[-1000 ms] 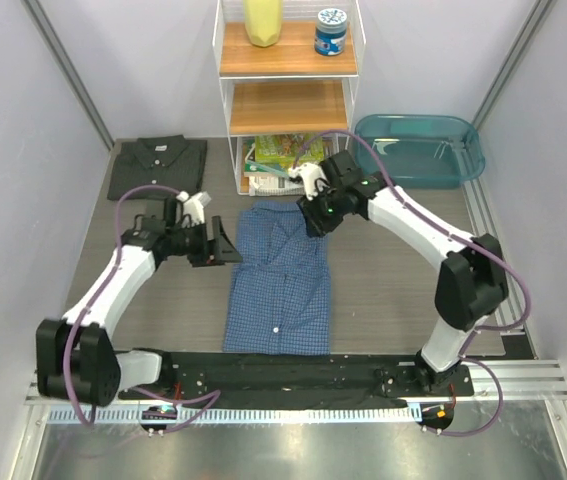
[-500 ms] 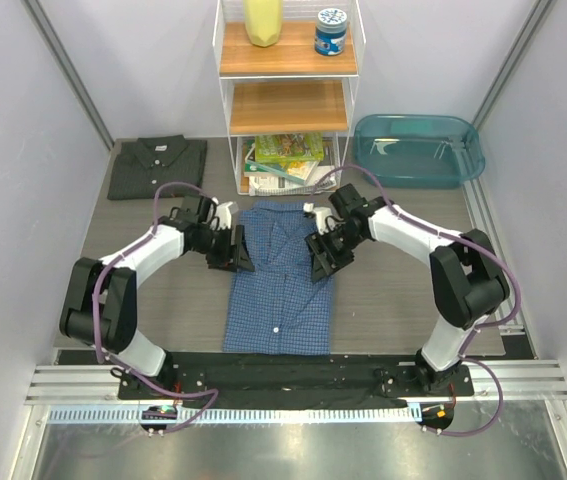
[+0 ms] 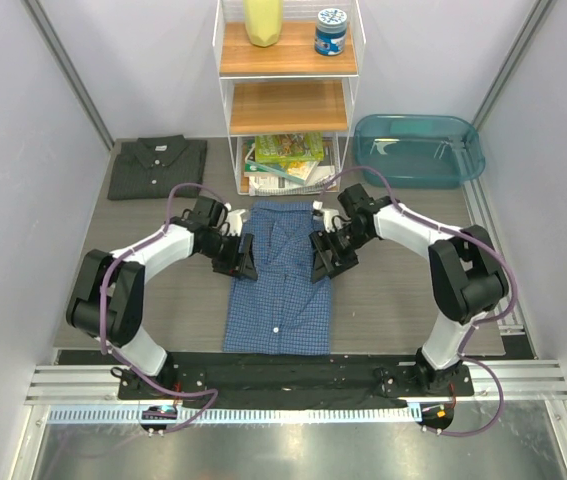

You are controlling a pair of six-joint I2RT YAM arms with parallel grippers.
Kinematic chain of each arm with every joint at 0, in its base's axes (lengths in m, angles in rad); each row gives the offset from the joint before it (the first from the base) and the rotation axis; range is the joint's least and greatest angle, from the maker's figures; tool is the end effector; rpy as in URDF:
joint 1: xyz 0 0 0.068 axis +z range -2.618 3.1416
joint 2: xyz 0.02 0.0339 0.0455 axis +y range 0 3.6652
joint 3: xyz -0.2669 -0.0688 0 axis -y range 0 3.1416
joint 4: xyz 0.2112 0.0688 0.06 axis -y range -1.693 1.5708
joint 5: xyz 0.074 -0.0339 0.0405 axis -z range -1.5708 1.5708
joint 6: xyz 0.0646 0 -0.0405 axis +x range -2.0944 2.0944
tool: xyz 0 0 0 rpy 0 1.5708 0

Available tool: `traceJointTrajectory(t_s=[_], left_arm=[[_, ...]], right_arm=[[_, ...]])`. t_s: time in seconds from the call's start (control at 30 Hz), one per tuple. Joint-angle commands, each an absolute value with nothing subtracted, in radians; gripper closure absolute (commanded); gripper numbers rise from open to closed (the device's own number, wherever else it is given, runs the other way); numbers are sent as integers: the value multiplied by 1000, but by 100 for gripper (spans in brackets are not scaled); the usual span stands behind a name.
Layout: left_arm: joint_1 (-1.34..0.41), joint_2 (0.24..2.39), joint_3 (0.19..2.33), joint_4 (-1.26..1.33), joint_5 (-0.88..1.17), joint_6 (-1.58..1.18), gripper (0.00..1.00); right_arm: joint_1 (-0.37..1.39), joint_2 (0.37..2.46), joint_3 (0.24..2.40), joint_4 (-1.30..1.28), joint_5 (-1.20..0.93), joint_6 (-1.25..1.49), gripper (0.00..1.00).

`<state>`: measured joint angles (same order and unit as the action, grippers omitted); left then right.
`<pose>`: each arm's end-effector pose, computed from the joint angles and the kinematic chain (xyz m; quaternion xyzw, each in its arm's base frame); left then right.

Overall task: Fold and stack the long sleeve shirts
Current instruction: Fold the shirt

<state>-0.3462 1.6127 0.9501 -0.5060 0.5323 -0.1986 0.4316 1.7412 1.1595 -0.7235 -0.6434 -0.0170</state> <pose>0.2573 -0.1277 0.1782 0.1221 0.9389 -0.3001 0.1163 0.2633 0.1639 0.1893 -0.2500 0.9075 0.3325 0.0584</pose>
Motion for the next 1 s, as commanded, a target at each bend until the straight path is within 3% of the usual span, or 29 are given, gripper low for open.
traceJointTrajectory(t_s=[0.0, 0.03, 0.17, 0.33, 0.4, 0.5, 0.7, 0.97], left_arm=[[-347, 1614, 979, -505, 525, -173, 41], [-348, 1617, 980, -505, 529, -173, 41], [-347, 1623, 980, -494, 535, -172, 36], [-347, 1608, 983, -494, 482, -184, 22], [-347, 1592, 982, -495, 466, -190, 21], [-347, 1559, 977, -500, 462, -190, 20], [-350, 1565, 989, -532, 440, -178, 19], [-396, 1626, 1022, -506, 463, -178, 21]], right_arm=[[437, 1801, 1181, -667, -706, -3, 29], [437, 1810, 1183, -661, -725, -3, 36], [445, 1804, 1184, -618, -735, -3, 47], [448, 1827, 1197, -638, -701, 8, 55], [448, 1804, 1184, -646, -669, 5, 53], [439, 1760, 1181, -702, -608, -21, 40], [422, 1709, 1155, -749, -542, -46, 31], [425, 1812, 1187, -661, -601, 23, 29]])
